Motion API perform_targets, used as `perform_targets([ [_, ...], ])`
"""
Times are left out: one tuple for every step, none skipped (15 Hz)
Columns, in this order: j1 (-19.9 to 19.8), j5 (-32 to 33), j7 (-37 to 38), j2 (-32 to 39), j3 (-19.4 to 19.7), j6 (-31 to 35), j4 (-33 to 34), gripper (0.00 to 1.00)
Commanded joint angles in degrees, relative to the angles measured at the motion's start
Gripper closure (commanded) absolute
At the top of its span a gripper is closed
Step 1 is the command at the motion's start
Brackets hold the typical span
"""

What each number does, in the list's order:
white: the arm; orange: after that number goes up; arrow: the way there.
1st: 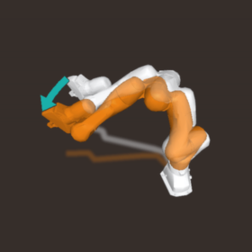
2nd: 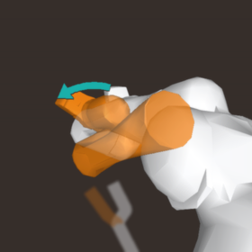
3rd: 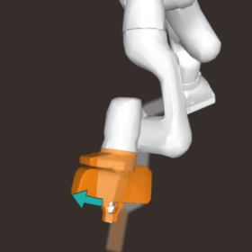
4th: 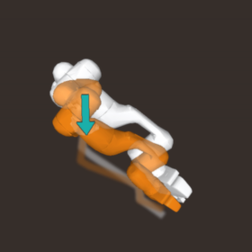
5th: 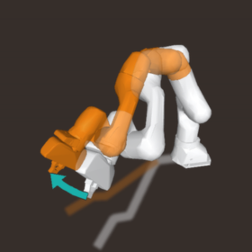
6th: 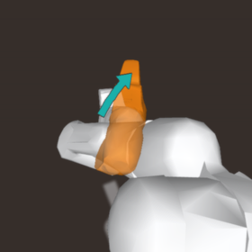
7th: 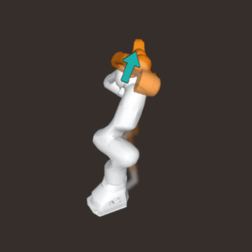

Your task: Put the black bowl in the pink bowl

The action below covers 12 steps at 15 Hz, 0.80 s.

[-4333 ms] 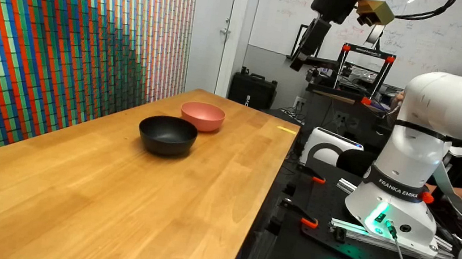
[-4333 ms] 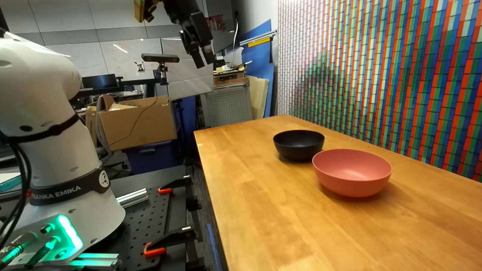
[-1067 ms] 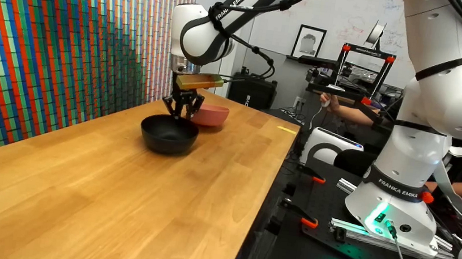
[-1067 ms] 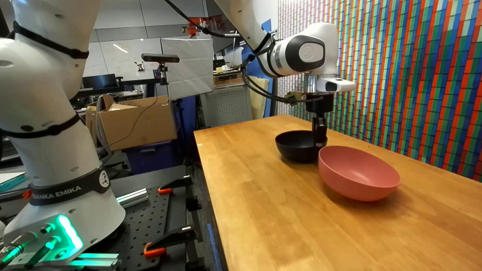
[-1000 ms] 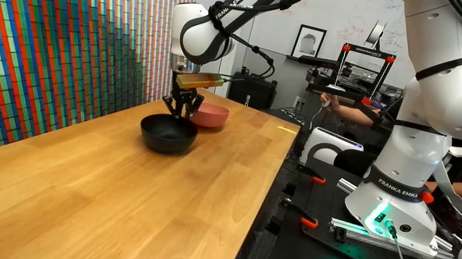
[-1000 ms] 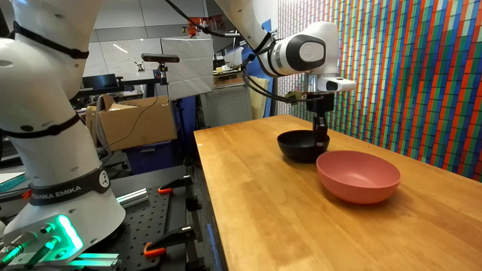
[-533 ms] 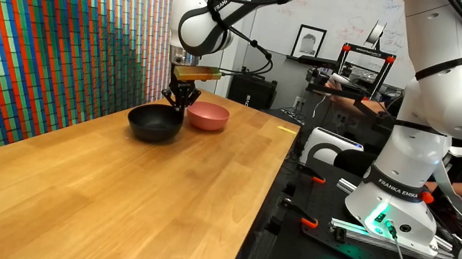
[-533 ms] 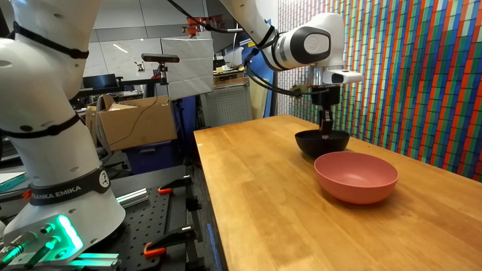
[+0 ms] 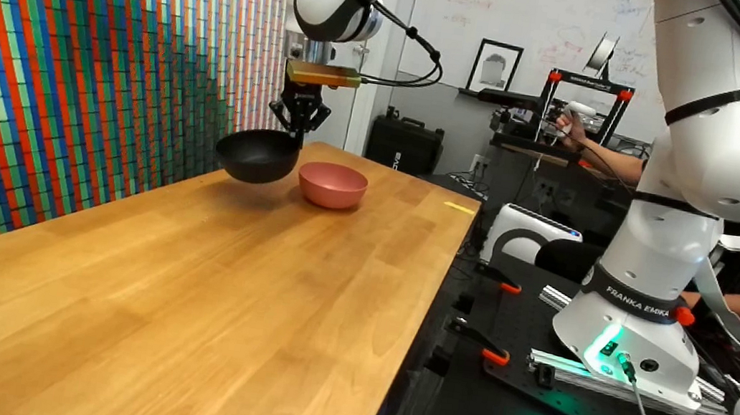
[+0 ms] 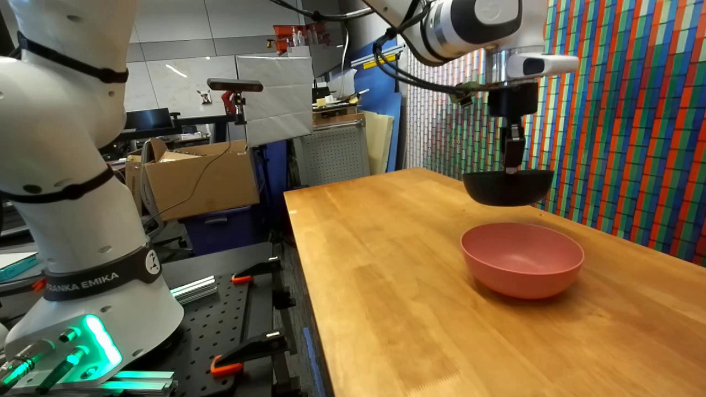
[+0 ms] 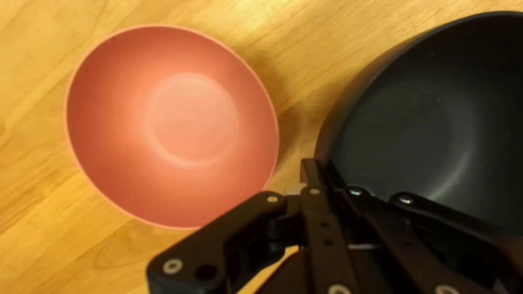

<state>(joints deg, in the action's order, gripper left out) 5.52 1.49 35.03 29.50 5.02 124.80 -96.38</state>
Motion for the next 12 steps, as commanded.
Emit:
perform_targets([
  [-3.23,-1.49,-1.27,-4.14,1.59,-5.04,-0.37,0.99],
  [-4.23,-1.15,-1.36,-5.03,2.31,-4.76,-1.64,0.99],
  [-5.15,-1.21,-1.56,-5.78,2.79,-5.28,-2.29,0.99],
  [-6.05,-1.22,-1.87,-6.47,3.28,-5.48,-3.40,0.99],
  [-6.81,-1.31,-2.25,-7.28,3.58,-5.40,-4.71,0.99],
  [-7.47,-1.31,-2.73,-8.20,3.82,-4.72,-6.27,0.99],
  [-8.09,-1.50,-3.26,-8.73,3.93,-4.48,-7.41,0.99],
  [-8.65,-1.90,-3.91,-9.42,3.90,-4.18,-8.73,0.99],
  [-9.10,-2.31,-4.43,-9.79,3.83,-4.43,-9.60,0.99],
  [-9.39,-2.79,-4.87,-10.23,3.73,-4.36,-10.76,0.99],
  [-9.50,-3.05,-5.21,-10.59,3.68,-4.01,-11.87,0.99],
  [-9.57,-3.36,-5.51,-10.94,3.66,-3.45,-12.98,0.99],
])
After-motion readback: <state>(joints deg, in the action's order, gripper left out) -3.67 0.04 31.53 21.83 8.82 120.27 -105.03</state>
